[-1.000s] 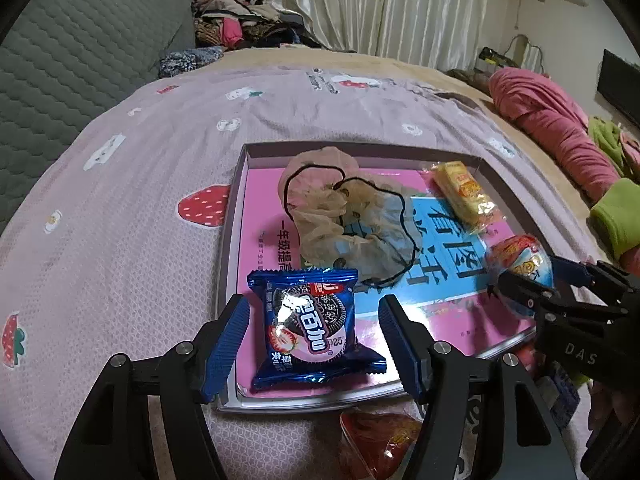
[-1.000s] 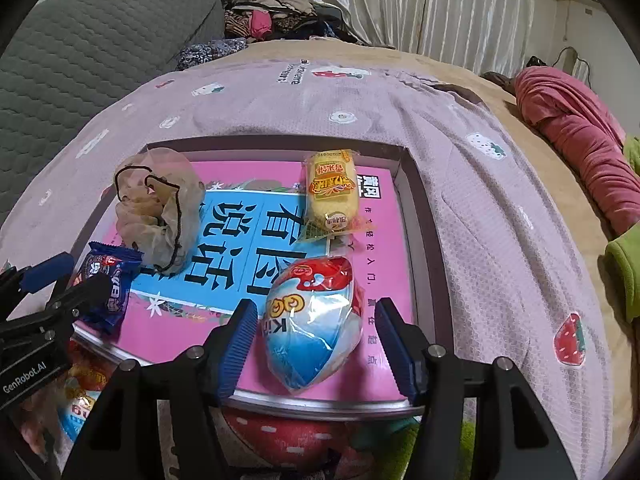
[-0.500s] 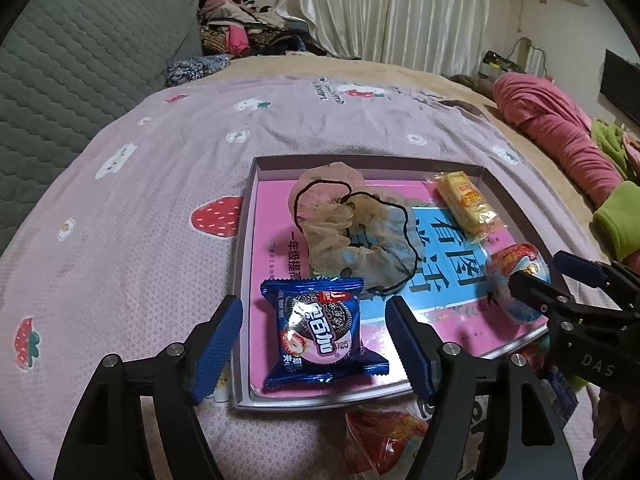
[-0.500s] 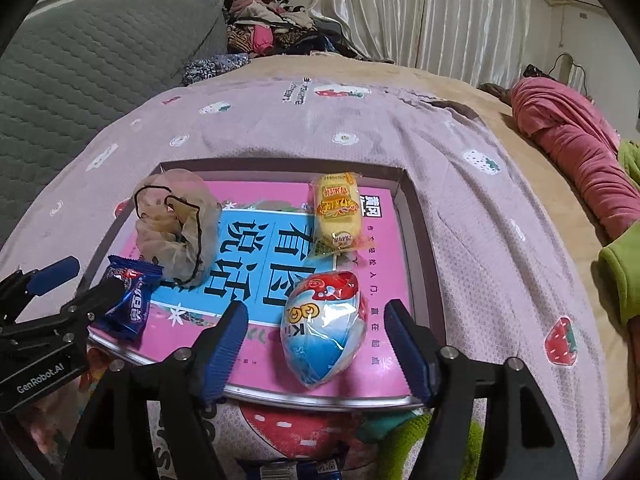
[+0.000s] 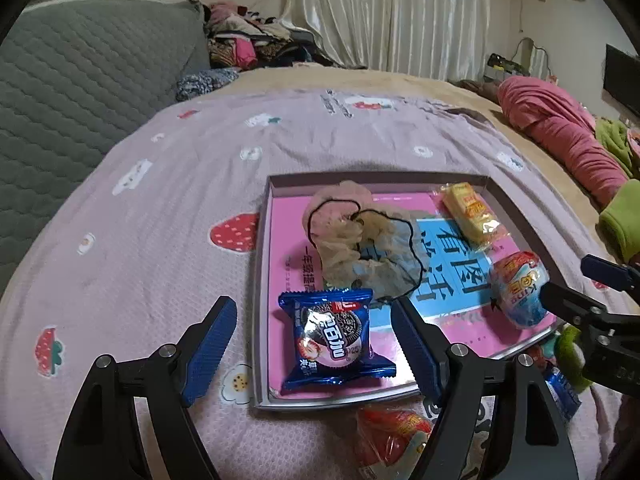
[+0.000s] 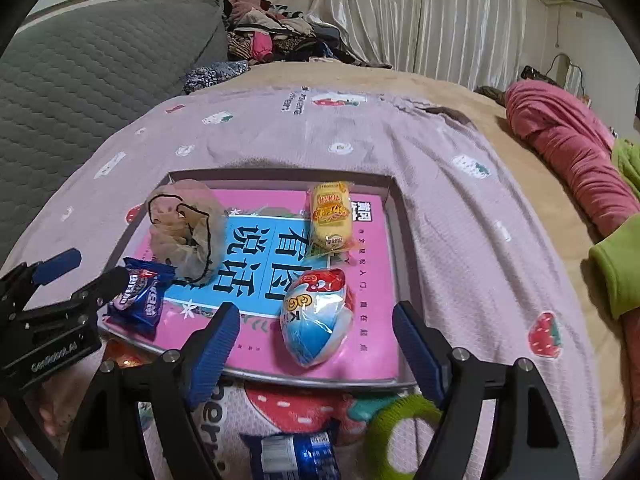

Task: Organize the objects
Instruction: 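Open both grippers and withdraw them from the tray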

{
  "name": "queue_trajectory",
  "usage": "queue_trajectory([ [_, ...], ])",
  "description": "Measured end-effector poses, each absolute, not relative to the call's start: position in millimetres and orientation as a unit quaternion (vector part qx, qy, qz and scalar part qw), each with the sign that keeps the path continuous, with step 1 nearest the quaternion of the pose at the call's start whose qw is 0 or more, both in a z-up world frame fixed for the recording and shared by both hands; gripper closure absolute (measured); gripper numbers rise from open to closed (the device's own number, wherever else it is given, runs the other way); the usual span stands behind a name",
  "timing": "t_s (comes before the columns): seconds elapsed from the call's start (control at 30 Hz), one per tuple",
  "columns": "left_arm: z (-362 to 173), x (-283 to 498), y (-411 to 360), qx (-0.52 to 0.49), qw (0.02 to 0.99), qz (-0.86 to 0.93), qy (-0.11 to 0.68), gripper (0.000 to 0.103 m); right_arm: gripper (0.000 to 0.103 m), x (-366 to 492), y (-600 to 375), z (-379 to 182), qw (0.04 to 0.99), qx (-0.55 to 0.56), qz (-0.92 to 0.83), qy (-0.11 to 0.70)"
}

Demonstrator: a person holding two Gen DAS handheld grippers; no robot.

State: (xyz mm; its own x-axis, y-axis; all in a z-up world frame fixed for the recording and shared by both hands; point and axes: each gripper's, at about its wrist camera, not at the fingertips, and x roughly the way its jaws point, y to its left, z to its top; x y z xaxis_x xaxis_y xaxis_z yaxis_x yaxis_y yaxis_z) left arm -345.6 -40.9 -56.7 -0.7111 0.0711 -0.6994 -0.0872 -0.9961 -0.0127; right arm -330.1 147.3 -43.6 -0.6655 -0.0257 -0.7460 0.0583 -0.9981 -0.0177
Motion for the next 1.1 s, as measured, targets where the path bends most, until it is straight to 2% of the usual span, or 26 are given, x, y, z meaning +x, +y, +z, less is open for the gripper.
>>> queue_trajectory([
  [0.33,-30,-321,-46,-0.352,0.051,0.935,-0.007,0.022,0.019,-301,151,-6,0.013,0.394,-0.918,0.036],
  [0.67,-23,-292,-57,-0.364,0.041,0.930,-0.027,0.021,0.019,-278,145,15,0.026,0.390,-0.920,0.039],
  [1.1,-6,-249,-42,-0.369,0.045,0.928,-0.006,0.019,0.019,-240,144,46,0.034,0.372,-0.926,0.051],
])
